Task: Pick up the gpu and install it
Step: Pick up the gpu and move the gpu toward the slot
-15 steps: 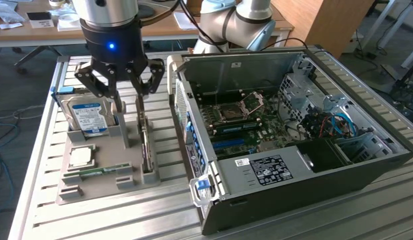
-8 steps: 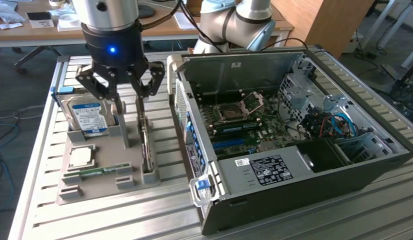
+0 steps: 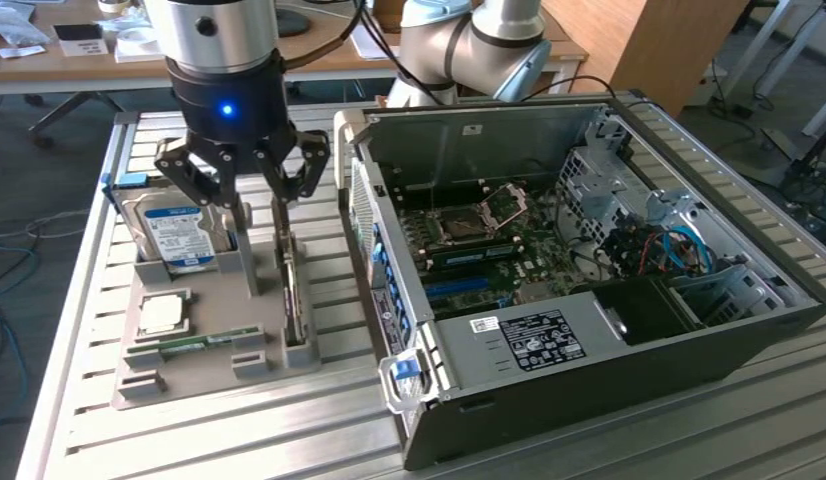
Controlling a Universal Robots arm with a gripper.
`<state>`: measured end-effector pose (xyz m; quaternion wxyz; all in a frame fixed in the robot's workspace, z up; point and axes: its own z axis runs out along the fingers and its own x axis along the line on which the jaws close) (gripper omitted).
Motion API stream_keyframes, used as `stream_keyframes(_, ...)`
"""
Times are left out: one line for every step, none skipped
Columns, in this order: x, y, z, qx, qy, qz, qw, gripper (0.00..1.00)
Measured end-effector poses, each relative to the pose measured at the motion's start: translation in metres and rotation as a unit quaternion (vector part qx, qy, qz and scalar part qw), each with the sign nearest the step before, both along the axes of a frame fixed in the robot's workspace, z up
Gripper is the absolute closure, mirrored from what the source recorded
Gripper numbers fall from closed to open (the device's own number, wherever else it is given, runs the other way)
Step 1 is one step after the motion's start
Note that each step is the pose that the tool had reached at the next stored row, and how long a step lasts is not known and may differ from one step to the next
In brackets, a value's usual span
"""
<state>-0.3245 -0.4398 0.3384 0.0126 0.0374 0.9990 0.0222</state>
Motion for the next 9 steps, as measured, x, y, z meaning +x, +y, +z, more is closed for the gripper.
stream_keyframes(0.0000, 0.0000, -0.0011, 0.0000, 0.0000, 0.000, 1.0000, 0.53)
stream_keyframes(0.0000, 0.0000, -0.0021, 0.0000, 0.0000, 0.000, 1.0000, 0.53)
stream_keyframes(0.0000, 0.0000, -0.0031, 0.0000, 0.0000, 0.000, 1.0000, 0.53)
stream_keyframes(0.0000, 0.0000, -0.0041, 0.0000, 0.0000, 0.000, 1.0000, 0.53)
stream_keyframes(0.0000, 0.0000, -0.0051, 0.0000, 0.0001, 0.000, 1.0000, 0.53)
stream_keyframes(0.0000, 0.0000, -0.0060, 0.0000, 0.0000, 0.000, 1.0000, 0.53)
stream_keyframes(0.0000, 0.0000, -0.0071, 0.0000, 0.0000, 0.000, 1.0000, 0.53)
stream_keyframes(0.0000, 0.0000, -0.0079, -0.0001, 0.0001, 0.000, 1.0000, 0.53)
stream_keyframes(0.0000, 0.0000, -0.0079, -0.0001, 0.0001, 0.000, 1.0000, 0.53)
